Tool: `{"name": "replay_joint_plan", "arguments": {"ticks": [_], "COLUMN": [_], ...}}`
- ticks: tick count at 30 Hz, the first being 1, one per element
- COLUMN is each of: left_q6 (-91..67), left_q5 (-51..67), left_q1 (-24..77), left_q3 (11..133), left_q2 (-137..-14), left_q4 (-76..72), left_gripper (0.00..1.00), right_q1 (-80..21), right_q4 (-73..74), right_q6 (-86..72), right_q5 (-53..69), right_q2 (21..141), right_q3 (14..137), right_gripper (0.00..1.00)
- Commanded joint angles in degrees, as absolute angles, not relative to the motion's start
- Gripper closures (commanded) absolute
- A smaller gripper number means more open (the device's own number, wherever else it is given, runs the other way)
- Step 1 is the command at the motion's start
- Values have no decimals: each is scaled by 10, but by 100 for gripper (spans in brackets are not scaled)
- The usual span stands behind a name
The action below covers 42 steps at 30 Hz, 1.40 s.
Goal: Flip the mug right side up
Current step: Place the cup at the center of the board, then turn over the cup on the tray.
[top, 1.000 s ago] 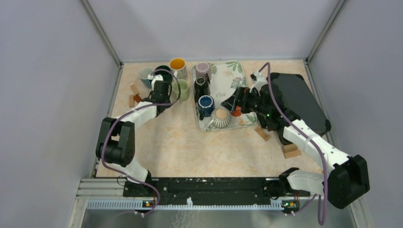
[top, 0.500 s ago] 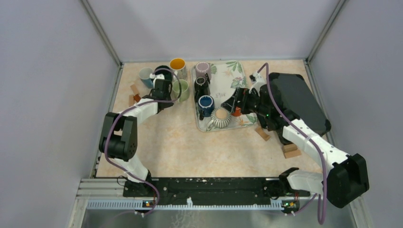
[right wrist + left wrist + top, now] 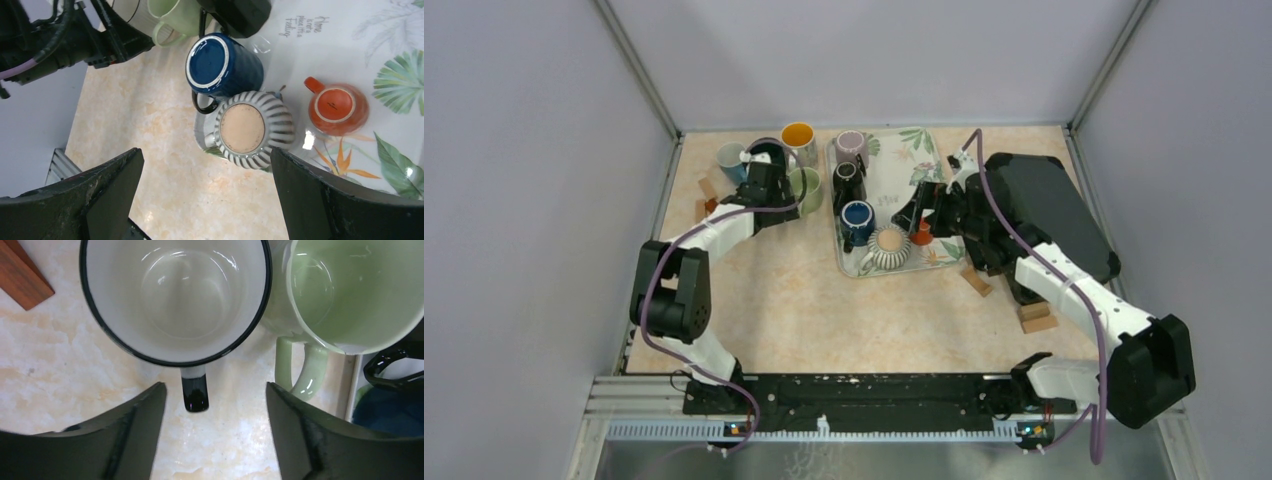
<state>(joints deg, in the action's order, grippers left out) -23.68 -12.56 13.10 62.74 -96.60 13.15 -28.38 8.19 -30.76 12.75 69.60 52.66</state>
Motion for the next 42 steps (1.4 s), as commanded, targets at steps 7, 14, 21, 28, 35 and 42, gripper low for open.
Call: {"name": "replay_joint_plan", "arguments": {"ticks": [7,14,21,28,35,42], "left_q6": [-228,-219,-207,-200,-166,-111], "left_q5": [-80,5,74,97,104,104], "left_q1": [129,138,216,310,347,355], "left_q3": [656,642,609,566,554,576], "left_q2": [-872,-808,-783,-787,-807,-821], "left_q4": [177,182,170,125,99,133], "left_gripper": [2,2,2,2,2,2], "right_q1": [-292,-319,-336,-336,-336,-335], "right_q4": [137,157,135,140,124,101], "right_q6": [-289,-303,-343,-350,-352,-369], "right_q5": [51,2,-45,-86,-77,-55], "right_q2": [705,697,678,645,625,659], "right_q3": [562,531,469,455,450,457], "right_gripper": [1,1,1,1,1,1]}}
